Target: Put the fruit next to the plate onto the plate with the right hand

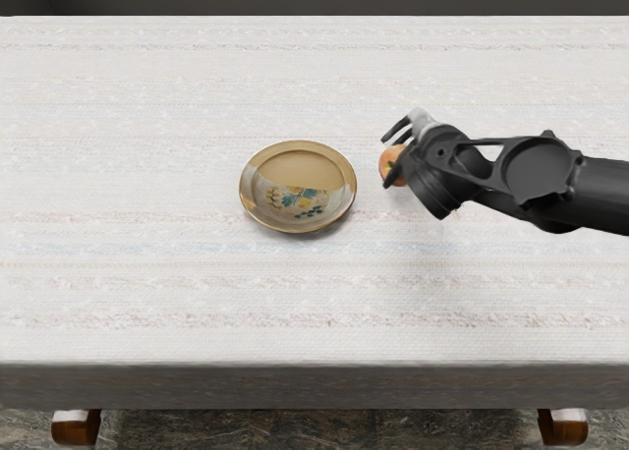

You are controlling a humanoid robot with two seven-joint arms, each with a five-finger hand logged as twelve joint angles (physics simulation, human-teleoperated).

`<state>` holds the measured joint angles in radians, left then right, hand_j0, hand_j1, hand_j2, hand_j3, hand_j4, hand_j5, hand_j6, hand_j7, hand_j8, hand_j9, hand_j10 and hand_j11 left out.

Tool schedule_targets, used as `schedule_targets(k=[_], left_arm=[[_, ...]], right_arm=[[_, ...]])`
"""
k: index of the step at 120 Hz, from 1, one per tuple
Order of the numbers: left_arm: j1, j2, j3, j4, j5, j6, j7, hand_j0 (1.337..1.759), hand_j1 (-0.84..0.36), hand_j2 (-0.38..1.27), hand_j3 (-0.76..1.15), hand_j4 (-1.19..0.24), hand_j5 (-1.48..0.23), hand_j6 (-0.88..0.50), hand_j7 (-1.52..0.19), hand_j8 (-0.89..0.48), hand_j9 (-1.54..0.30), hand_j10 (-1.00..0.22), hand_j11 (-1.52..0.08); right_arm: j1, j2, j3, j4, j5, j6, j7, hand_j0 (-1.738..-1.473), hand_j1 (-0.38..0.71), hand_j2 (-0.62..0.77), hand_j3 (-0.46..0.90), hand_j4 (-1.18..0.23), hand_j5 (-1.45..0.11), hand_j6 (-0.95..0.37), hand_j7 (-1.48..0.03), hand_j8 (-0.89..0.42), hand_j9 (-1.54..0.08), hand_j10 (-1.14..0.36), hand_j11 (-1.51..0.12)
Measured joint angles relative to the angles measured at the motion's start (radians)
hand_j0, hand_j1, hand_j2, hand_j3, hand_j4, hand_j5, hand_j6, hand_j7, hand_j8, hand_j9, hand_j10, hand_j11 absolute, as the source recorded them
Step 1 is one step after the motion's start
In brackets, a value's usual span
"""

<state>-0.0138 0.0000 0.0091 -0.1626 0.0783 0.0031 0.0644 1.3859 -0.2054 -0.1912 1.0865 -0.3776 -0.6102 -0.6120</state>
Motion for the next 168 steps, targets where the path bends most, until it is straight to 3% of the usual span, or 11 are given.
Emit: schedule_targets(k=[49, 79, 114, 141, 168], left_arm=[[0.0, 0.0, 0.0, 0.0, 0.0, 0.0, 0.0, 1.658, 0.06, 0.05, 0.0, -0.24, -0.31, -0.24, -0.31, -0.24, -0.31, -0.24, -0.31], [0.0, 0.0, 0.0, 0.0, 0.0, 0.0, 0.0, 1.658, 0.06, 0.05, 0.0, -0.24, -0.31, -0.24, -0.31, -0.24, -0.31, -0.24, -0.31], [0.0, 0.0, 0.0, 0.0, 0.0, 0.0, 0.0, 1.658, 0.06, 0.05, 0.0, -0.24, -0.31, -0.24, -0.31, -0.24, -0.31, -0.24, -0.31], [0.0, 0.0, 0.0, 0.0, 0.0, 0.0, 0.0, 1.658, 0.06, 0.05, 0.0, -0.24, -0.31, -0.24, -0.31, -0.24, -0.31, -0.24, -0.31], [0.0, 0.0, 0.0, 0.0, 0.0, 0.0, 0.0, 1.658, 0.06, 0.05, 0.0, -0.24, -0.31, -0.24, -0.31, -0.24, -0.31, -0.24, -0.31]], right_arm=[[0.155, 0.056, 0.036, 0.06, 0.158, 0.0, 0.0, -1.656, 0.25, 0.5, 0.0, -0.66, -0.91, -0.52, -0.88, -0.35, -0.88, -0.43, -0.86], [0.169, 0.164, 0.033, 0.047, 0.18, 0.0, 0.0, -1.657, 0.28, 0.57, 0.0, -0.66, -0.94, -0.53, -0.89, -0.33, -0.91, -0.43, -0.88], [0.164, 0.203, 0.029, 0.016, 0.176, 0.0, 0.0, -1.656, 0.24, 0.52, 0.0, -0.66, -0.92, -0.57, -0.89, -0.37, -0.91, -0.45, -0.88], [0.162, 0.205, 0.026, 0.014, 0.169, -0.001, 0.001, -1.657, 0.1, 0.17, 0.0, -0.44, -0.59, -0.41, -0.58, -0.32, -0.59, -0.36, -0.58], [0.165, 0.205, 0.026, 0.014, 0.164, -0.001, 0.001, -1.658, -0.11, 0.04, 0.0, -0.23, -0.3, -0.21, -0.3, -0.19, -0.3, -0.2, -0.29]])
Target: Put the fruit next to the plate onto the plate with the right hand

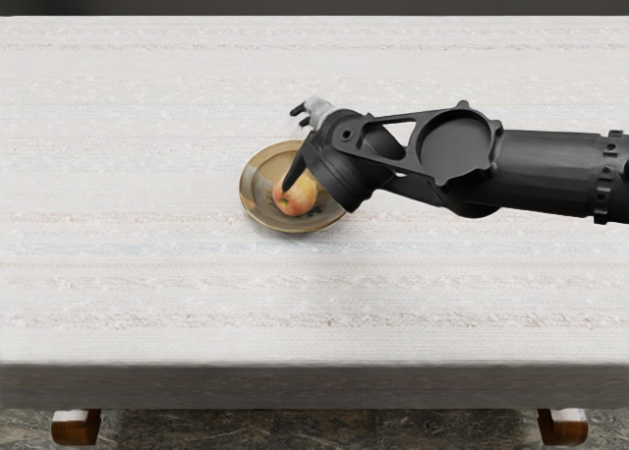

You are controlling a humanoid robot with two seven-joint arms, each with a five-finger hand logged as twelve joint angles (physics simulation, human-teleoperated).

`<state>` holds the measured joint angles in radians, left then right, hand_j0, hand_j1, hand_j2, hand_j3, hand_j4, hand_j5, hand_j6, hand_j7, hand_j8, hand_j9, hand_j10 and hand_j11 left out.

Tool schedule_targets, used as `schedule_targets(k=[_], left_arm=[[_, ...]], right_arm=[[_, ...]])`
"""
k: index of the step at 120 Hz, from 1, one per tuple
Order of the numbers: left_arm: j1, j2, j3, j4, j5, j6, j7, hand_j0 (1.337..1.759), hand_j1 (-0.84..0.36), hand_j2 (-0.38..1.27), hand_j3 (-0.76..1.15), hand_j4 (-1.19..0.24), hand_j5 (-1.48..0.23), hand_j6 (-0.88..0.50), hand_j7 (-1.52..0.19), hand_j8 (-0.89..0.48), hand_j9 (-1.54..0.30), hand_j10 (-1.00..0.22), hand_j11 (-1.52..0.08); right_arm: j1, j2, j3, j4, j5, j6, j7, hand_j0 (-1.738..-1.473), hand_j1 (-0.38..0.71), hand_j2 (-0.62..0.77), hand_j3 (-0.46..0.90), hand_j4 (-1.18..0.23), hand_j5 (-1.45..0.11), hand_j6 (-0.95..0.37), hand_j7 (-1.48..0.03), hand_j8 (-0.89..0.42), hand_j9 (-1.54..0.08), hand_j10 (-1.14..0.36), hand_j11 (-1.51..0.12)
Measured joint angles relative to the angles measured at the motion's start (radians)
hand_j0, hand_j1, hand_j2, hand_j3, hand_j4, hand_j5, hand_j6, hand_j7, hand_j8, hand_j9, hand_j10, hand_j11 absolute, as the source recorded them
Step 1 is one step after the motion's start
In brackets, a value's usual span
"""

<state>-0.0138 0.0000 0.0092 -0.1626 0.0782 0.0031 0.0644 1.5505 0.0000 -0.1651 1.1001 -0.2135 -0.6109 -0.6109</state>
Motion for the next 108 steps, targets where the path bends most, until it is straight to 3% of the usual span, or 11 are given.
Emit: schedule_targets(k=[24, 45, 73, 108], left_arm=[[0.0, 0.0, 0.0, 0.0, 0.0, 0.0, 0.0, 1.658, 0.06, 0.05, 0.0, -0.24, -0.31, -0.24, -0.31, -0.24, -0.31, -0.24, -0.31], [0.0, 0.0, 0.0, 0.0, 0.0, 0.0, 0.0, 1.658, 0.06, 0.05, 0.0, -0.24, -0.31, -0.24, -0.31, -0.24, -0.31, -0.24, -0.31], [0.0, 0.0, 0.0, 0.0, 0.0, 0.0, 0.0, 1.658, 0.06, 0.05, 0.0, -0.24, -0.31, -0.24, -0.31, -0.24, -0.31, -0.24, -0.31], [0.0, 0.0, 0.0, 0.0, 0.0, 0.0, 0.0, 1.658, 0.06, 0.05, 0.0, -0.24, -0.31, -0.24, -0.31, -0.24, -0.31, -0.24, -0.31]], right_arm=[[-0.001, -0.03, 0.008, -0.019, -0.007, 0.0, 0.0, -1.658, -0.22, 0.01, 0.0, -0.12, -0.16, -0.12, -0.16, -0.11, -0.16, -0.11, -0.16], [-0.039, -0.176, 0.159, -0.021, -0.007, 0.041, 0.0, -1.658, -0.26, 0.0, 0.0, -0.08, -0.11, -0.08, -0.11, -0.08, -0.11, -0.08, -0.11], [-0.294, -0.385, 0.599, -0.025, -0.006, 0.575, 0.0, -1.658, -0.28, -0.01, 0.0, -0.06, -0.08, -0.06, -0.08, -0.06, -0.08, -0.06, -0.08], [-0.577, -0.432, 0.971, -0.026, -0.004, 1.085, 0.0, -1.658, -0.28, -0.01, 0.0, -0.05, -0.07, -0.05, -0.07, -0.05, -0.07, -0.05, -0.07]])
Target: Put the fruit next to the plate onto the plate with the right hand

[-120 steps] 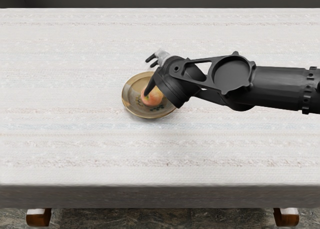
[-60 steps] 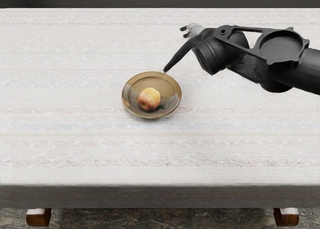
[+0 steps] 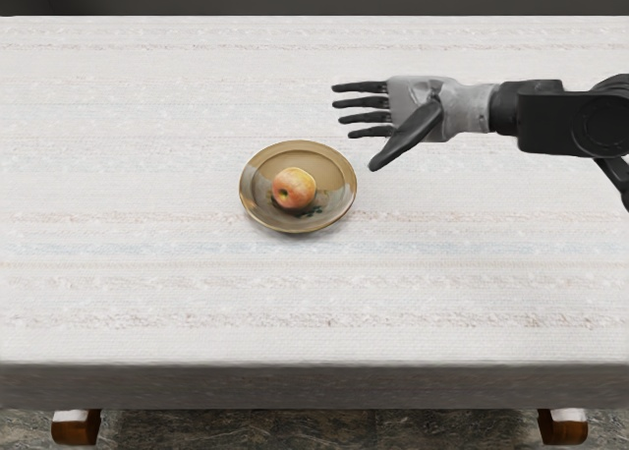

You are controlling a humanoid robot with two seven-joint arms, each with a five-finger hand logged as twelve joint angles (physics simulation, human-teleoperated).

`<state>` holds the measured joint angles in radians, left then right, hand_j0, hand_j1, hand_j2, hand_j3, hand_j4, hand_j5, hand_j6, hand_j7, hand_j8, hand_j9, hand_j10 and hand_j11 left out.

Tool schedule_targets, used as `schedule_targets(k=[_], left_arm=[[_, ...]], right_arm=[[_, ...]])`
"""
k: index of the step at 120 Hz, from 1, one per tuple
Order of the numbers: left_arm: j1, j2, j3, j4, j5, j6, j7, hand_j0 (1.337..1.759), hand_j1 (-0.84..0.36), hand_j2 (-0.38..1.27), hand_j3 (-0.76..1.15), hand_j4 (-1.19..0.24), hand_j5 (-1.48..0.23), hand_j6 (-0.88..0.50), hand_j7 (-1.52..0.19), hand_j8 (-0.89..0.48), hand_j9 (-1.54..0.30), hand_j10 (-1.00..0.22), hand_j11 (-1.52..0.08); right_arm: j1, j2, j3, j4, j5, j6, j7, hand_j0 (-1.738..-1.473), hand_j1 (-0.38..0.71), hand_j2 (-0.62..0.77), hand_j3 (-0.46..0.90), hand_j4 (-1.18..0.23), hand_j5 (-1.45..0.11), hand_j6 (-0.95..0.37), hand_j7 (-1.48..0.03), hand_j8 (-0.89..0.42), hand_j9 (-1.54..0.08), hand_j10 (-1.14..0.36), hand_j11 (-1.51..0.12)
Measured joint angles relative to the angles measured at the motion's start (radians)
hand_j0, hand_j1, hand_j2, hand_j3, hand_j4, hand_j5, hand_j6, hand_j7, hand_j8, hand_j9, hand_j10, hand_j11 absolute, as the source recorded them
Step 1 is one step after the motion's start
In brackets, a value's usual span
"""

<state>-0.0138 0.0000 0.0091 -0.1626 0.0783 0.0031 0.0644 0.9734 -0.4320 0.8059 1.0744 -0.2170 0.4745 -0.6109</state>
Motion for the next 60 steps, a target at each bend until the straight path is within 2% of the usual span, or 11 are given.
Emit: schedule_targets(k=[12, 31, 60], left_arm=[[0.0, 0.0, 0.0, 0.0, 0.0, 0.0, 0.0, 1.658, 0.06, 0.05, 0.0, -0.24, -0.31, -0.24, -0.31, -0.24, -0.31, -0.24, -0.31], [0.0, 0.0, 0.0, 0.0, 0.0, 0.0, 0.0, 1.658, 0.06, 0.05, 0.0, -0.24, -0.31, -0.24, -0.31, -0.24, -0.31, -0.24, -0.31], [0.0, 0.0, 0.0, 0.0, 0.0, 0.0, 0.0, 1.658, 0.06, 0.05, 0.0, -0.24, -0.31, -0.24, -0.31, -0.24, -0.31, -0.24, -0.31]], right_arm=[[-0.083, -0.002, 0.105, 0.0, 0.005, 0.084, 0.0, -1.658, -0.28, -0.01, 0.0, -0.05, -0.07, -0.05, -0.07, -0.05, -0.07, -0.05, -0.07], [-0.219, -0.018, 0.253, -0.002, 0.022, 0.125, 0.0, -1.658, -0.29, -0.01, 0.0, -0.05, -0.07, -0.05, -0.07, -0.05, -0.07, -0.05, -0.07], [-0.342, -0.129, 0.322, -0.003, 0.129, 0.135, 0.0, -1.658, -0.29, -0.01, 0.0, -0.05, -0.07, -0.05, -0.07, -0.05, -0.07, -0.05, -0.07]])
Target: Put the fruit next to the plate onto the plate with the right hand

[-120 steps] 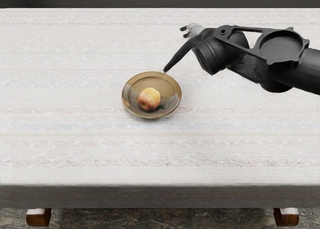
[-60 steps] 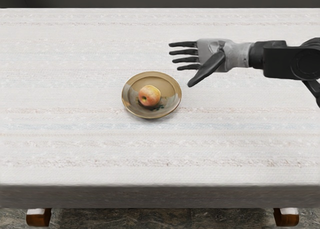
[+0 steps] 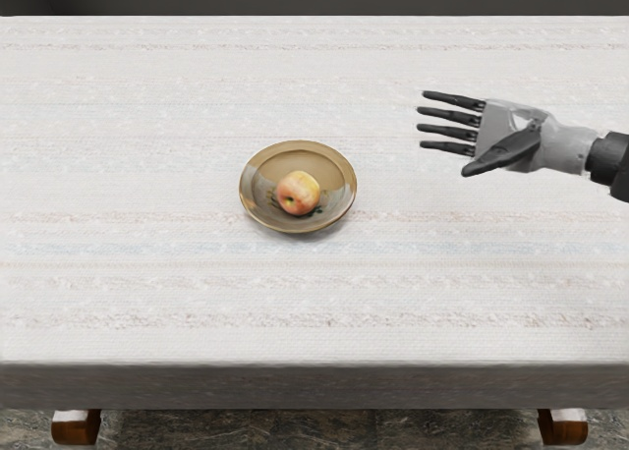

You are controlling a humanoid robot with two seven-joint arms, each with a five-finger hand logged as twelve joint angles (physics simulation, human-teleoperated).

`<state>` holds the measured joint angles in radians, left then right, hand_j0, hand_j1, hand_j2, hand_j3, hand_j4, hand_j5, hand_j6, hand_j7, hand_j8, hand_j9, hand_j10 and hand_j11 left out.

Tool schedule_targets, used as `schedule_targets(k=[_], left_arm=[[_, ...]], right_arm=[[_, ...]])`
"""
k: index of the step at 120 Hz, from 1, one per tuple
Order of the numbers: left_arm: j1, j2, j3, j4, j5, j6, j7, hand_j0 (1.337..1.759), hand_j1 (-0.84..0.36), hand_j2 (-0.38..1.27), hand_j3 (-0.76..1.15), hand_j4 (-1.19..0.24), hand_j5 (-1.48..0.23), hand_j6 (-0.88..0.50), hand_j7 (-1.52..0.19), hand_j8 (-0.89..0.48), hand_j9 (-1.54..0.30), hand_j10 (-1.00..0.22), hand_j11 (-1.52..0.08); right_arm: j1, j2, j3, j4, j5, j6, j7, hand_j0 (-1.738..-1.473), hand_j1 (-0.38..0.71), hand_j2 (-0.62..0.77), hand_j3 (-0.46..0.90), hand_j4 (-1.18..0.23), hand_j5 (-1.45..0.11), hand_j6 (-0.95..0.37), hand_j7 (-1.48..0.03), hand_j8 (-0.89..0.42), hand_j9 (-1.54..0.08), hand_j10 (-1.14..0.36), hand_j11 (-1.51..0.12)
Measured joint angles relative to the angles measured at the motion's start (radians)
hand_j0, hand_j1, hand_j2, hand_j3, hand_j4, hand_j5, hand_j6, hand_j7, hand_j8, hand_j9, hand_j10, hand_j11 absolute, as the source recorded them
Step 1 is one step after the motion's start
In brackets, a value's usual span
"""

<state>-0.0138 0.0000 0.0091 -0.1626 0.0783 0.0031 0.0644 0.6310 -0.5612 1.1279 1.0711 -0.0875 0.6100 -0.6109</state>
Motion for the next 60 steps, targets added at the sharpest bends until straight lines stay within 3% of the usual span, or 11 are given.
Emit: schedule_targets(k=[24, 60], left_arm=[[0.0, 0.0, 0.0, 0.0, 0.0, 0.0, 0.0, 1.658, 0.06, 0.05, 0.0, -0.24, -0.31, -0.24, -0.31, -0.24, -0.31, -0.24, -0.31], [0.0, 0.0, 0.0, 0.0, 0.0, 0.0, 0.0, 1.658, 0.06, 0.05, 0.0, -0.24, -0.31, -0.24, -0.31, -0.24, -0.31, -0.24, -0.31]], right_arm=[[-0.059, -0.11, 0.007, -0.011, 0.118, 0.001, 0.0, -1.658, -0.29, -0.01, 0.0, -0.05, -0.06, -0.05, -0.06, -0.05, -0.06, -0.05, -0.06], [-0.074, -0.165, -0.003, -0.066, 0.152, 0.001, 0.0, -1.658, -0.29, -0.01, 0.0, -0.05, -0.06, -0.04, -0.06, -0.05, -0.06, -0.05, -0.06]])
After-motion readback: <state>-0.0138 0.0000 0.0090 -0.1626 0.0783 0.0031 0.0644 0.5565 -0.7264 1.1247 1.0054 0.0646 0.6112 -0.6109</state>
